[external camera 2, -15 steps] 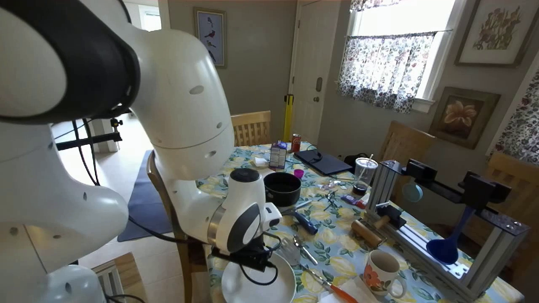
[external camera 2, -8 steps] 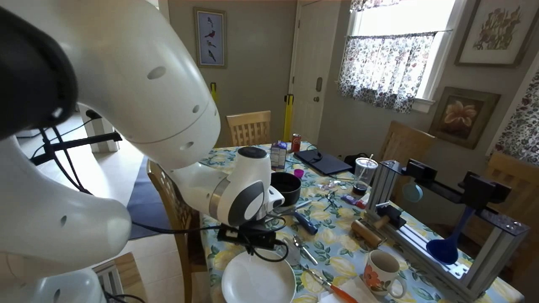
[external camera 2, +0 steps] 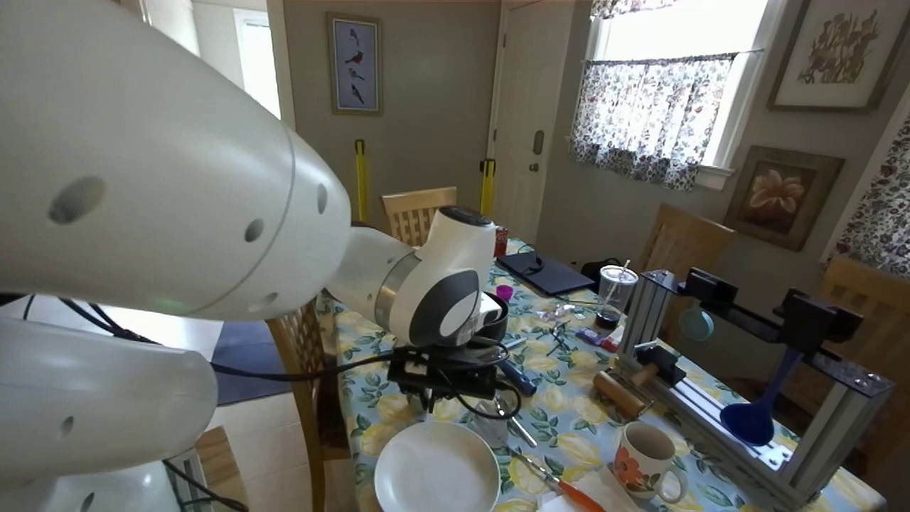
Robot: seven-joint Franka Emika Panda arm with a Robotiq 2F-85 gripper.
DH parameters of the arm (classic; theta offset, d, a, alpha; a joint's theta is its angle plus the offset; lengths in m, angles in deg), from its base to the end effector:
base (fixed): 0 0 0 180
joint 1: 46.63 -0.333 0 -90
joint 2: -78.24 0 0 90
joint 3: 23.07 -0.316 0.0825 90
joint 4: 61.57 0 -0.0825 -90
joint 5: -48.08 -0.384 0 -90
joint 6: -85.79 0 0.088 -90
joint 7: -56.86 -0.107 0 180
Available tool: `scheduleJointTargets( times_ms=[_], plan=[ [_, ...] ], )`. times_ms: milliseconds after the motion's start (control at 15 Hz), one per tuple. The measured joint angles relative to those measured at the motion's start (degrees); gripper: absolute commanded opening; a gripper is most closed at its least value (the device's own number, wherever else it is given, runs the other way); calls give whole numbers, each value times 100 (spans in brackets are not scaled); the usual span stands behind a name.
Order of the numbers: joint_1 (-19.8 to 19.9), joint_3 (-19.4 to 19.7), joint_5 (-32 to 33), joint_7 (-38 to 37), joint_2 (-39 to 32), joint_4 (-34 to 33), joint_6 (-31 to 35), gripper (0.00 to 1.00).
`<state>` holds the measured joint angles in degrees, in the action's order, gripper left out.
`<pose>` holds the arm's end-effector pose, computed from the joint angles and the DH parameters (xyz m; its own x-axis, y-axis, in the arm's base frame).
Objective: Use the knife to poke at the ball
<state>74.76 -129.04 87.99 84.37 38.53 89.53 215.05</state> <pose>0.3947 -0.0780 0.3064 0.7042 0.7021 0.1052 0.7099 -0.6977 -0.0962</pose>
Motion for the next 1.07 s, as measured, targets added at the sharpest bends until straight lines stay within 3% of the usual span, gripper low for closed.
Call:
scheduleJointTargets(
  times_ms=[400, 1067],
  plan=[
    [-555, 604, -1, 46, -196, -120, -73, 2],
    [-2320, 2185, 0, 52, 40, -665, 123, 2]
  ],
)
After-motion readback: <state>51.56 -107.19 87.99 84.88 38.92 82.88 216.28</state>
